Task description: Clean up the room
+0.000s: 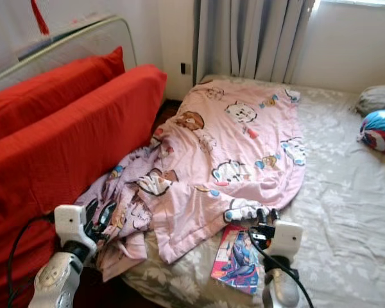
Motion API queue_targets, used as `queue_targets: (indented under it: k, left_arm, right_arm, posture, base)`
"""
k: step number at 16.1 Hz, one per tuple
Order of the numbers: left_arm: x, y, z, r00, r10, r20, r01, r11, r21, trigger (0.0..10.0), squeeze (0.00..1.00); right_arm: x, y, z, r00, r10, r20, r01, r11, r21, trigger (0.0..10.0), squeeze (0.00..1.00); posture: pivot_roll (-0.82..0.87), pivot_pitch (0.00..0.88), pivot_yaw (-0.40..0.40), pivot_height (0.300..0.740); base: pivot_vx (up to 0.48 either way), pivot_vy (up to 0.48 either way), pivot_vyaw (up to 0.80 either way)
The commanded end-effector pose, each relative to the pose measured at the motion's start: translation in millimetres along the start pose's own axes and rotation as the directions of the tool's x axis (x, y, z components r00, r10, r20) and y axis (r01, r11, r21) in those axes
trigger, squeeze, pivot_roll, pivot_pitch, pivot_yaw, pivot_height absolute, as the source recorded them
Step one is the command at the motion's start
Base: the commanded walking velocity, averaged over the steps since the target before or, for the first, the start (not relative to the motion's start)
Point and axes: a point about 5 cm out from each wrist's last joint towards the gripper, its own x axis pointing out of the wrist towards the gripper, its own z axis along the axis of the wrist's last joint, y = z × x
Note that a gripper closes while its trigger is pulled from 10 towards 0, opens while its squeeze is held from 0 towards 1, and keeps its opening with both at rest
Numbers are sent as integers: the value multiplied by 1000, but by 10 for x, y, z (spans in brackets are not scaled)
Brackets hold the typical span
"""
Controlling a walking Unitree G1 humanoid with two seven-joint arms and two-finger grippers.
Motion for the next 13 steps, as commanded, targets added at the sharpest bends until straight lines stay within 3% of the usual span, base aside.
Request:
queue_targets:
  k: [1, 6, 7, 8, 9, 13]
  left_arm:
    - [9, -1, 29, 1000, -6, 1, 6, 1000, -1, 10000, 0]
    - [-25, -40, 22, 1000, -7, -19, 6, 1000, -10, 10000, 0]
    - [-28, -45, 15, 1000, -3, -25, 2, 1000, -9, 10000, 0]
    - [-30, -46, 12, 1000, 0, -26, -1, 1000, -10, 10000, 0]
    - [-37, -51, 7, 1000, 6, -29, -6, 1000, -14, 10000, 0]
    - [-48, -69, 8, 999, 6, -31, -6, 1000, -21, 10000, 0]
  right_arm:
    - [2, 16, 20, 1000, 0, 4, 0, 1000, -1, 10000, 0]
    - [27, -48, 159, 1000, -19, 22, 19, 1000, -7, 10000, 0]
    - [32, -10, 164, 1000, -6, 24, 7, 1000, -1, 10000, 200]
    - [34, 0, 165, 1000, -4, 25, 4, 1000, 0, 10000, 737]
    - [28, 28, 179, 1000, 7, 21, -8, 1000, 7, 10000, 1000]
    - [32, 39, 186, 1000, 9, 14, -9, 1000, 6, 10000, 1000]
  posture:
    - [-43, 0, 13, 740]
    - [-34, 14, -5, 740]
    - [-32, 18, -10, 740]
    - [-32, 18, -10, 740]
    - [-32, 18, -10, 740]
    - [-34, 32, -11, 740]
  base:
    - [0, 0, 0]
    - [0, 0, 0]
    - [0, 0, 0]
    - [0, 0, 0]
    - [0, 0, 0]
    - [0, 0, 0]
